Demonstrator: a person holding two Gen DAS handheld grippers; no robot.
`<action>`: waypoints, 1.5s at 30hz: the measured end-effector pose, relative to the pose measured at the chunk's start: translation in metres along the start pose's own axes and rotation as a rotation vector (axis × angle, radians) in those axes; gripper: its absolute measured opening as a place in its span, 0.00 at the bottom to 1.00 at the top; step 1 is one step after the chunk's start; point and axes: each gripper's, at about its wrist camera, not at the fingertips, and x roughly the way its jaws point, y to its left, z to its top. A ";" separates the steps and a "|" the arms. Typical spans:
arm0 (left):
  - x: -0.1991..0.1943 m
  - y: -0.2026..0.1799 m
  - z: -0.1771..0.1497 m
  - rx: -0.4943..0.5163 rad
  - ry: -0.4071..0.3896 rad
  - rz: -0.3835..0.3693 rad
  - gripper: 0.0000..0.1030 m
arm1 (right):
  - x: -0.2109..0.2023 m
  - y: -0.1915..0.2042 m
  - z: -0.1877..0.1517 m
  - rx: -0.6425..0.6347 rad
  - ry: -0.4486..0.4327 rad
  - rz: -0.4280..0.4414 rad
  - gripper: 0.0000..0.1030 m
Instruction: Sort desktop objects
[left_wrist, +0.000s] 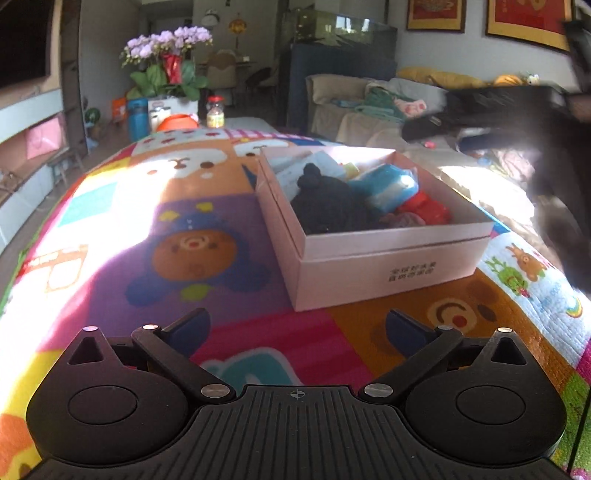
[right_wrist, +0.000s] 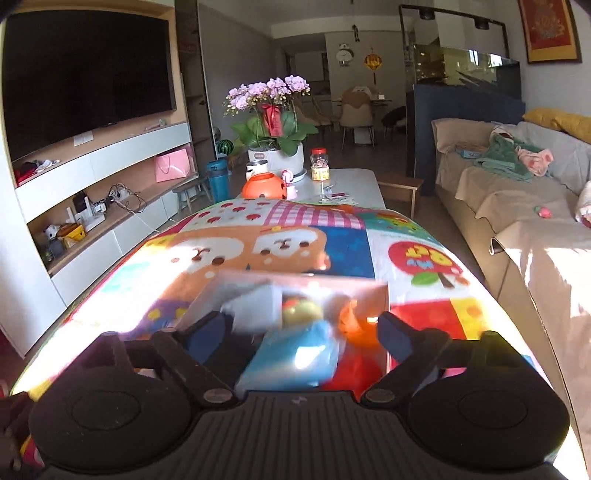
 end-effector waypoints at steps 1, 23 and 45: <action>0.000 -0.002 -0.002 -0.006 0.003 0.000 1.00 | -0.010 0.002 -0.012 -0.006 0.000 0.006 0.99; 0.014 -0.037 -0.031 -0.051 0.026 0.198 1.00 | -0.029 0.004 -0.137 0.000 0.162 -0.141 1.00; 0.014 -0.036 -0.032 -0.052 0.026 0.197 1.00 | -0.031 0.006 -0.139 -0.004 0.146 -0.147 1.00</action>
